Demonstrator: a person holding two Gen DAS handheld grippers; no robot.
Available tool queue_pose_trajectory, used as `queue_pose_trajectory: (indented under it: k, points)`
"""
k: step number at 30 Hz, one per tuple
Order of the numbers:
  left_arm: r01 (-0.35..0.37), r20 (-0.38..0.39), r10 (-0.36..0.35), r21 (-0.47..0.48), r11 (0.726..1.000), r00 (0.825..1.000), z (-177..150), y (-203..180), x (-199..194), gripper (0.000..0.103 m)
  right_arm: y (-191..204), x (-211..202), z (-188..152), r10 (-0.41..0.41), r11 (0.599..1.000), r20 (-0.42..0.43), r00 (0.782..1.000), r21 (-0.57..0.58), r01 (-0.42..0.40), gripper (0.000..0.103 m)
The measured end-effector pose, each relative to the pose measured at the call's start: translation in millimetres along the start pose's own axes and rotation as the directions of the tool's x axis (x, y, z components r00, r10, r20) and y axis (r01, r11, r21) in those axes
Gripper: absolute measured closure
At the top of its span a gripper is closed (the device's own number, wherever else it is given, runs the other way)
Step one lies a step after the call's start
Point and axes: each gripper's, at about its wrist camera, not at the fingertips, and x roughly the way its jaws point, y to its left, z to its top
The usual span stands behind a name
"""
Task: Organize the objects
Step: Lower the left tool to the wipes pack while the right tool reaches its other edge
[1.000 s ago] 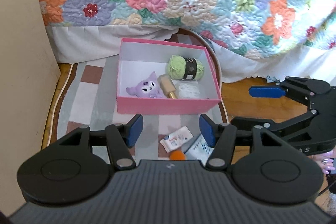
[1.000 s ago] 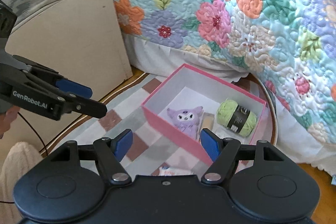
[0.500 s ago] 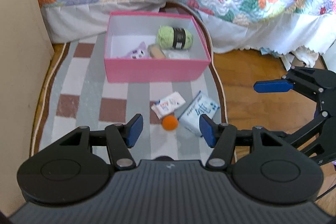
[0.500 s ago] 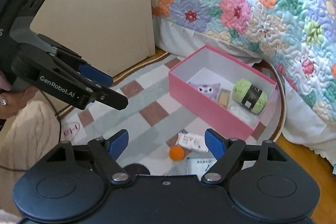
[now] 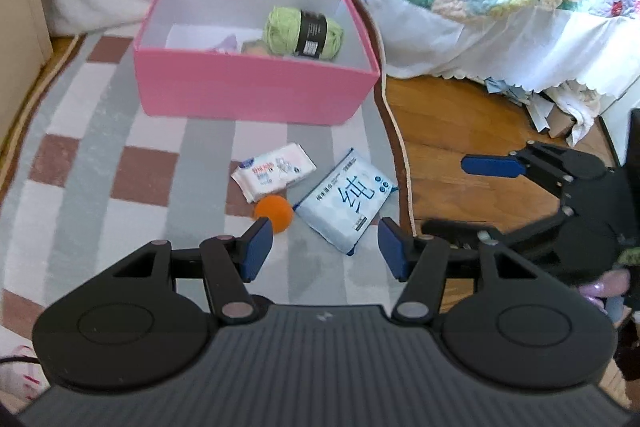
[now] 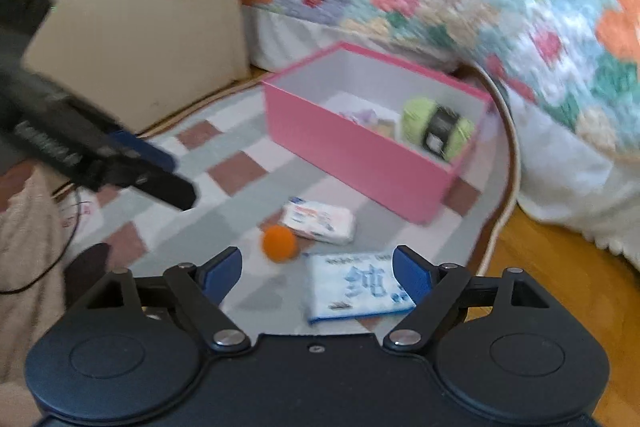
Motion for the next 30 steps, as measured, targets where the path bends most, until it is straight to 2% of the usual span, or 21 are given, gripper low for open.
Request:
queue_pose_trajectory:
  k: [5, 9, 11, 16, 22, 25, 27, 30]
  points:
    - [-0.010, -0.029, 0.008, -0.068, 0.998, 1.000, -10, 3, 37, 0.047, -35, 34, -17, 0.016, 0.993, -0.037, 0.999, 0.116, -0.012, 0.017]
    - [-0.027, 0.007, 0.028, -0.115, 0.993, 1.000, -15, 5, 63, 0.047, -53, 62, -27, 0.033, 0.987, -0.068, 0.997, 0.161, -0.022, 0.017]
    - [-0.047, -0.006, 0.046, -0.137, 0.989, 0.999, -17, 6, 77, 0.047, -63, 77, -30, 0.048, 0.980, -0.077, 0.996, 0.195, -0.032, 0.017]
    - [-0.040, -0.045, 0.033, -0.155, 0.987, 0.998, -24, 3, 103, 0.050, -89, 106, -37, 0.067, 0.954, -0.097, 0.993, 0.299, -0.035, 0.018]
    - [-0.020, -0.047, 0.013, -0.144, 0.989, 0.999, -29, -11, 129, 0.053, -104, 129, -42, 0.075, 0.934, -0.111, 0.991, 0.356, -0.031, 0.021]
    - [-0.036, -0.042, 0.029, -0.172, 0.984, 0.999, -29, -12, 139, 0.057, -109, 133, -45, 0.086, 0.920, -0.105, 0.991, 0.390, -0.039, 0.028]
    - [-0.040, -0.025, 0.036, -0.192, 0.981, 0.999, -29, -11, 143, 0.061, -111, 138, -48, 0.094, 0.909, -0.122, 0.988, 0.416, -0.035, 0.039]
    - [-0.044, -0.022, 0.040, -0.222, 0.974, 0.999, -29, -6, 150, 0.066, -106, 138, -52, 0.080, 0.913, -0.116, 0.990, 0.407, -0.026, 0.047]
